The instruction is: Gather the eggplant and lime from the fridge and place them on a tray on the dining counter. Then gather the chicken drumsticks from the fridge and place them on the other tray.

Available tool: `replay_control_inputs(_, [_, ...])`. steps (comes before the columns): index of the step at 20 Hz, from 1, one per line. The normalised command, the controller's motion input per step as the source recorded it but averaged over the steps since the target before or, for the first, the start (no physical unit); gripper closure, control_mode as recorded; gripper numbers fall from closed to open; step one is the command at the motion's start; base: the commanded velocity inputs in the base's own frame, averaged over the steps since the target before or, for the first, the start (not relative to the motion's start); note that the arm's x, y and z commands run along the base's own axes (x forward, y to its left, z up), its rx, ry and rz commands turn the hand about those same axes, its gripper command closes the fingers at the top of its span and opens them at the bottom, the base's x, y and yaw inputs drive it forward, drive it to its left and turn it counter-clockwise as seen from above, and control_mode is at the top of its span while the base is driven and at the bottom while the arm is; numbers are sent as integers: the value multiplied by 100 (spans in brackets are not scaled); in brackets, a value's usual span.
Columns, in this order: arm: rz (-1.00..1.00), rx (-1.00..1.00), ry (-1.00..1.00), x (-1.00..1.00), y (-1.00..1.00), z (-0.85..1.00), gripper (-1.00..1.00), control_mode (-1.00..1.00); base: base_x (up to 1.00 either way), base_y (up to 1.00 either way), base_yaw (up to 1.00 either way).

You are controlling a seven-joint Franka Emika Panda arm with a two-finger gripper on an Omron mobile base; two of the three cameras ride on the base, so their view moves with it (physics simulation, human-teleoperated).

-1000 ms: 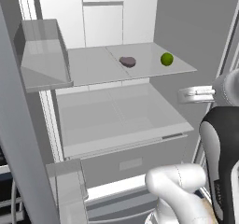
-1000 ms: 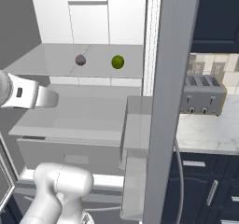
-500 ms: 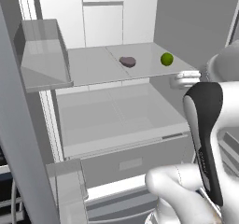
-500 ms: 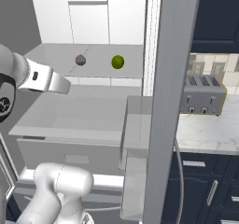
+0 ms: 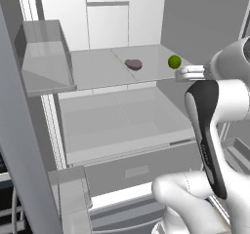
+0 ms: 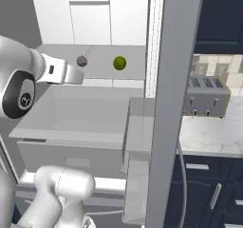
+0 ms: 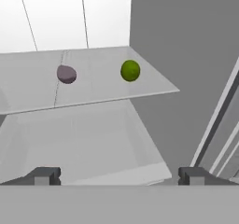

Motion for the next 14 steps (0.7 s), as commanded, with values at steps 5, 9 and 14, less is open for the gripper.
replay_control_inputs(5, [0, 0, -1, 55, -25, -1, -100, -100, 0, 0, 0])
replay_control_inputs(9, [-1, 0, 4, 64, -28, -3, -100, -100, 0, 0, 0])
replay_control_inputs(14, [-4, 0, 9, 57, -8, -2, -100, -100, 0, 0, 0])
